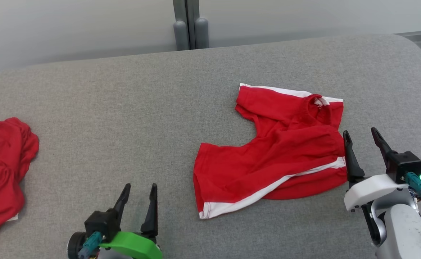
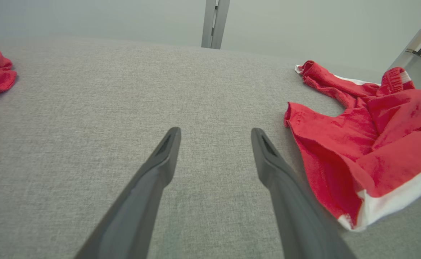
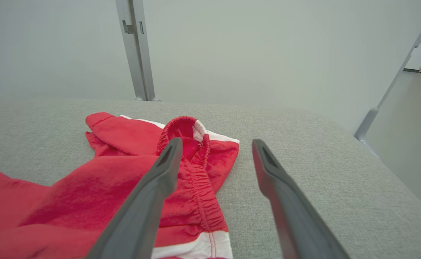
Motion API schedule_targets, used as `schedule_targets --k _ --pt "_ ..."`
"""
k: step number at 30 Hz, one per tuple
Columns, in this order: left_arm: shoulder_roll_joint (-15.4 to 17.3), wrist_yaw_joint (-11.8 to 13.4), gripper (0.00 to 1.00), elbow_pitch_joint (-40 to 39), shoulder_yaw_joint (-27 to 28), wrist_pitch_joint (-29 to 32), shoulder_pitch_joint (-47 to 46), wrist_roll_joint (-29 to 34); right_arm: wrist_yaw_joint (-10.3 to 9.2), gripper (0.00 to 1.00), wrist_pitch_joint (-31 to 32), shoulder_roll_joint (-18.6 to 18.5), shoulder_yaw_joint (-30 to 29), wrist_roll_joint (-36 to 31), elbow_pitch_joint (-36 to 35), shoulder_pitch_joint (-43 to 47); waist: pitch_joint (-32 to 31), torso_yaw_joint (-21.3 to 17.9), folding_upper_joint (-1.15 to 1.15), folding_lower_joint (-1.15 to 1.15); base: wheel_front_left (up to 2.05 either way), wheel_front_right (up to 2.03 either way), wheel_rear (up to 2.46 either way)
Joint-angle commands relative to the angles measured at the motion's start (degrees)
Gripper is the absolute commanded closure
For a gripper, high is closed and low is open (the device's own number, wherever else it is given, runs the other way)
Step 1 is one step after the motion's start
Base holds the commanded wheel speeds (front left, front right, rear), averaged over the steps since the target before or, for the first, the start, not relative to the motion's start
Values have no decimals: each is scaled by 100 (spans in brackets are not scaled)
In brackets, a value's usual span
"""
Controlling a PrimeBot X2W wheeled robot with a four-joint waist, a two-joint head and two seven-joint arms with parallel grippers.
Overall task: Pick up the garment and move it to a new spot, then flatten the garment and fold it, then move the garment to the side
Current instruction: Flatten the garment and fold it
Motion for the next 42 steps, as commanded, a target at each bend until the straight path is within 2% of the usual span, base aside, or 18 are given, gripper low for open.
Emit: schedule_targets --k 1,8,14,23,25,26,27,28,29,36,42 --pt "2 -17 0 -67 -155 3 -123 -81 -6 0 -26 -6 -18 -64 -162 90 64 26 0 0 0 0 0" --pt "296 -17 0 -132 -1635 3 -352 -901 -6 0 -27 11 176 140 -498 197 230 17 0 0 0 0 0" --pt "583 -17 0 -3 -2632 4 -593 -1568 -6 0 -28 11 302 180 -498 159 355 -58 0 0 0 0 0" --pt "744 -17 0 313 -3040 4 -886 -2032 -6 0 -28 13 457 195 -498 116 506 -227 0 0 0 0 0" --pt "756 -17 10 353 -3073 4 -960 -2087 -6 0 -28 12 471 206 -490 104 537 -260 0 0 0 0 0" --pt "766 -17 35 358 -3081 4 -995 -2114 -6 0 -28 13 479 214 -485 97 551 -276 0 0 0 0 0" --pt "768 -17 53 361 -3072 4 -1014 -2136 -6 0 -28 13 488 218 -478 94 560 -288 0 0 0 0 0" --pt "770 -17 88 365 -3057 4 -1028 -2157 -6 0 -28 13 497 223 -477 95 568 -300 0 0 0 0 0" --pt "759 -17 100 351 -2966 4 -1044 -2181 -6 0 -28 12 499 229 -480 100 574 -306 0 0 0 0 0" --pt "665 -17 100 520 -2074 4 -1048 -2063 -6 0 -29 13 538 269 -365 205 488 -263 0 0 0 0 0" --pt "675 -17 100 768 -1628 4 -1130 -1851 -6 0 -29 13 724 389 -229 298 346 -208 0 0 0 0 0"
